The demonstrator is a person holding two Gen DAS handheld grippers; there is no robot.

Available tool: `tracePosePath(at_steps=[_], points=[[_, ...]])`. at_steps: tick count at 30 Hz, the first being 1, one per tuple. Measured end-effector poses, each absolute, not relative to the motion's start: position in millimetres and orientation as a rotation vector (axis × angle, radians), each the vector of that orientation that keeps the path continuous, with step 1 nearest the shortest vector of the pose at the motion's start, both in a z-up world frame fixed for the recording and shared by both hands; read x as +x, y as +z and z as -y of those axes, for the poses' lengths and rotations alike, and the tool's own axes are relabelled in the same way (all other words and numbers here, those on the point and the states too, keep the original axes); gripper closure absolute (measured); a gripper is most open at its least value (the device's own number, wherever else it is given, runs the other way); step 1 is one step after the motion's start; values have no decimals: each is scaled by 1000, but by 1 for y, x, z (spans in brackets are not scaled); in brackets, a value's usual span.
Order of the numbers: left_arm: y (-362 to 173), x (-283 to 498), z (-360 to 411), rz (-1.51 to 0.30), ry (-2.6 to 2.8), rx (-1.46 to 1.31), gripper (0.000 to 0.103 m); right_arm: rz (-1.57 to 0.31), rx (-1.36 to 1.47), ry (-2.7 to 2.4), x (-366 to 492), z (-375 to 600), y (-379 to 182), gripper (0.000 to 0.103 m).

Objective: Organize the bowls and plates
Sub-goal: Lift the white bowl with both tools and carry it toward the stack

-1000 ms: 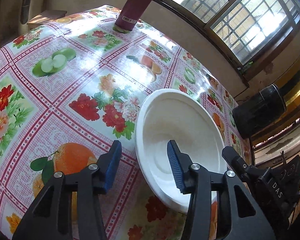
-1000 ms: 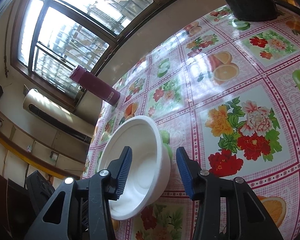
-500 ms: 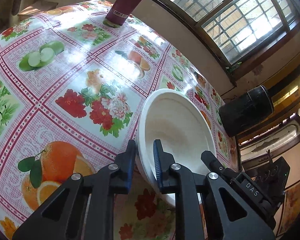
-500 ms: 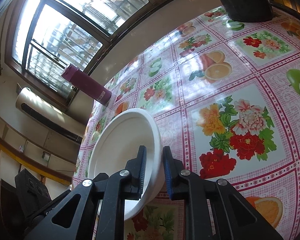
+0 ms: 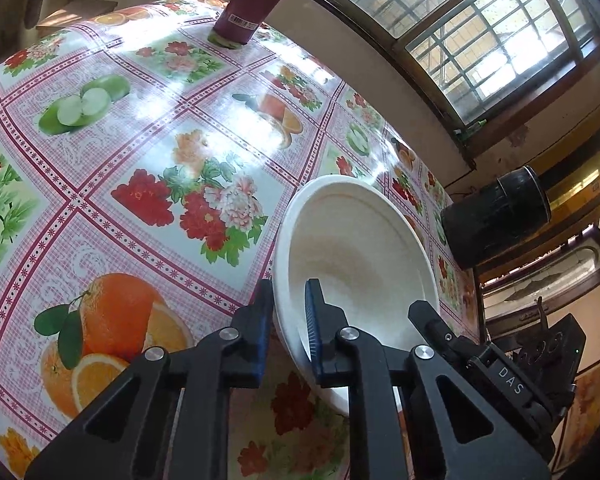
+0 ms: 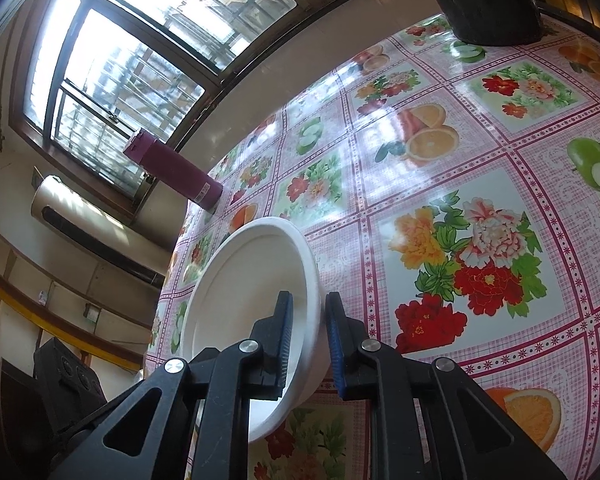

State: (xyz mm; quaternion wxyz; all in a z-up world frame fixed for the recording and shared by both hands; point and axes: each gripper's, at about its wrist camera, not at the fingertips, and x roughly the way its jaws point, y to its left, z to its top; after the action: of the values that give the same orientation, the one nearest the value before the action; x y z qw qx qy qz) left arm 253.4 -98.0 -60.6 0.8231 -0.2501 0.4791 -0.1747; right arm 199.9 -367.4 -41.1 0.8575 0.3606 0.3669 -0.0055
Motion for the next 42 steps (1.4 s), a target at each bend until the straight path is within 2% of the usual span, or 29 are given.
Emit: tracePosePath(at_steps=[10,22,34,42], points=[[-54,237,132,-1047,-403,-401,90,-787,819,-47,162,386,-38,86],[-51,156,174,-1056,-513,-219,89,-732,878,-71,62,415,-26,86],[-37,89,171,-991,-504,-60,89,-735,868,-52,2,407,-26,86],[-13,60,156,-920,-498,-46,89,-706,837,-19,-18,390,-6,86]])
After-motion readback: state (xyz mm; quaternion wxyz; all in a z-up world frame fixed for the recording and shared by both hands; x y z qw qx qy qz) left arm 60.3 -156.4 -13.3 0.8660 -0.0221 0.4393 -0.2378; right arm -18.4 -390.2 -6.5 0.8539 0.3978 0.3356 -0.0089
